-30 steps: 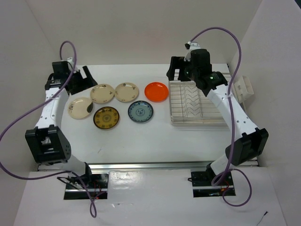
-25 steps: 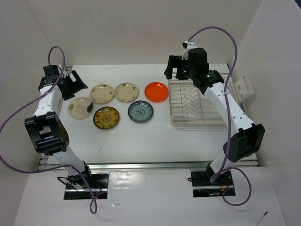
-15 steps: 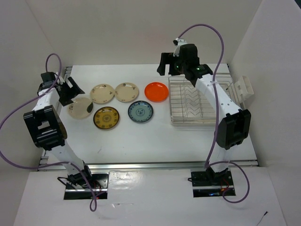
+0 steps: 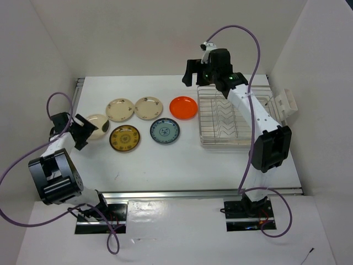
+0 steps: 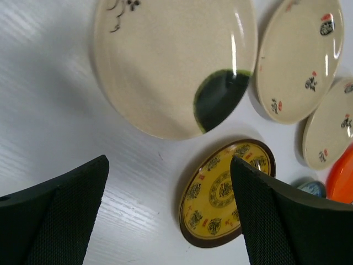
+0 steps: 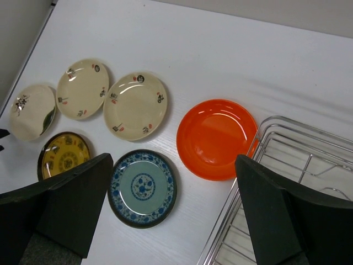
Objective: Load the plates into the dish rack
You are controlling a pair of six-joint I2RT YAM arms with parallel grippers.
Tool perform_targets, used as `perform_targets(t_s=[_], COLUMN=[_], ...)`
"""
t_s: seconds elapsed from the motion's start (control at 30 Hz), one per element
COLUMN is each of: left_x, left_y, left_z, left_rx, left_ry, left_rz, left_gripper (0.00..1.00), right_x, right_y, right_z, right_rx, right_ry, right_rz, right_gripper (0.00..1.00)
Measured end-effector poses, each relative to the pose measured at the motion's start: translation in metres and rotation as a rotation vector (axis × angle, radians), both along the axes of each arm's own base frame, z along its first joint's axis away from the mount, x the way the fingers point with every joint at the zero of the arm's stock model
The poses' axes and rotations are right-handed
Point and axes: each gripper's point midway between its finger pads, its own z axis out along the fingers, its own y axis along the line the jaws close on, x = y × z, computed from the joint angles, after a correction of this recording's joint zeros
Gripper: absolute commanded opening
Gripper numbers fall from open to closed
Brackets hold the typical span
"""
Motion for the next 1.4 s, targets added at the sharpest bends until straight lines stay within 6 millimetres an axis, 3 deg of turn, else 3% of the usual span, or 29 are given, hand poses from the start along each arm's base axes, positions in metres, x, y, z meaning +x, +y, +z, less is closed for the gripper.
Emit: perform_targets(t_s=[0.17,0.3,0.53,0.7,0.73,0.83,0.87,1.2,1.33,1.4], left_x=[-0.008,0.001,0.02,0.035,0.037,0.038,0.04,0.057,0.073,0.082], left_y=[0.005,0.012,0.022,0.03,0.03,0.032,0.033,0.035,0.037,0.036], left_z=[-0.021,-0.028,-0.043,-0.047,-0.048,-0.057,-0.058,-0.044,-0.011,0.018], left_rx=[-0.031,-0.05,-0.074,-0.084,-0.088,-0.098,-0.098,-0.085,-0.003,0.053], left_ry=[0.029,0.012,-0.016,-0.04,-0.043,-0.032,-0.035,-0.078,-0.11,-0.162], left_rz=[0.11,0.162,0.22,0.24,0.246,0.261,0.261,0.19,0.043,-0.051], left_gripper=[0.91,0.9,0.74,0.54,0.39,0.2,0.0,0.0,0.0,0.0], right_x=[-0.002,-0.003,-0.002,0.002,0.003,0.005,0.005,0.003,0.002,-0.002], right_y=[0.004,0.007,0.009,0.012,0.012,0.015,0.016,0.035,0.053,0.062], right_z=[0.006,0.008,0.017,0.016,0.014,0.01,0.009,0.014,0.014,0.011], right_rx=[0.01,0.018,0.029,0.031,0.03,0.03,0.032,0.094,0.162,0.198], right_ry=[-0.01,-0.013,-0.028,-0.026,-0.023,-0.011,-0.008,0.01,0.037,0.063], right_rz=[0.028,0.045,0.054,0.061,0.061,0.068,0.073,0.165,0.237,0.283], right_gripper=[1.0,1.0,1.0,1.0,1.0,1.0,1.0,1.0,1.0,1.0])
